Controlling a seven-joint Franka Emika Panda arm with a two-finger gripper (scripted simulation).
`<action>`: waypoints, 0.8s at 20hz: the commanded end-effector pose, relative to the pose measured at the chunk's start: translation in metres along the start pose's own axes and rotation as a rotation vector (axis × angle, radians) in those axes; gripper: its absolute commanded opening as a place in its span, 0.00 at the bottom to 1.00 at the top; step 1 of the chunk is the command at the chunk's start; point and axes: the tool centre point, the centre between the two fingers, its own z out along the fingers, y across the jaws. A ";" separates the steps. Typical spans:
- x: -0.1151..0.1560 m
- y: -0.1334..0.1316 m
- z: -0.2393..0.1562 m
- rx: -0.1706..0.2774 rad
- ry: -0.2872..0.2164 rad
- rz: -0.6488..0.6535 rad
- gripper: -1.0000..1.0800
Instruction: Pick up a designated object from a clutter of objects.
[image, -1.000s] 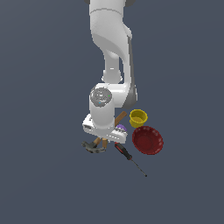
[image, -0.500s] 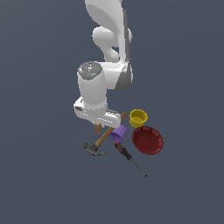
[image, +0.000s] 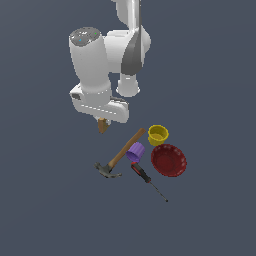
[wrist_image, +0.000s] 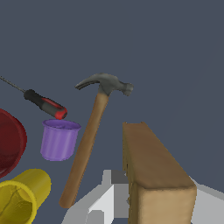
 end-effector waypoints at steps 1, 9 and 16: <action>-0.009 0.012 -0.022 0.000 -0.001 0.000 0.00; -0.035 0.052 -0.095 -0.003 -0.008 0.002 0.00; -0.051 0.080 -0.146 -0.006 -0.012 0.003 0.00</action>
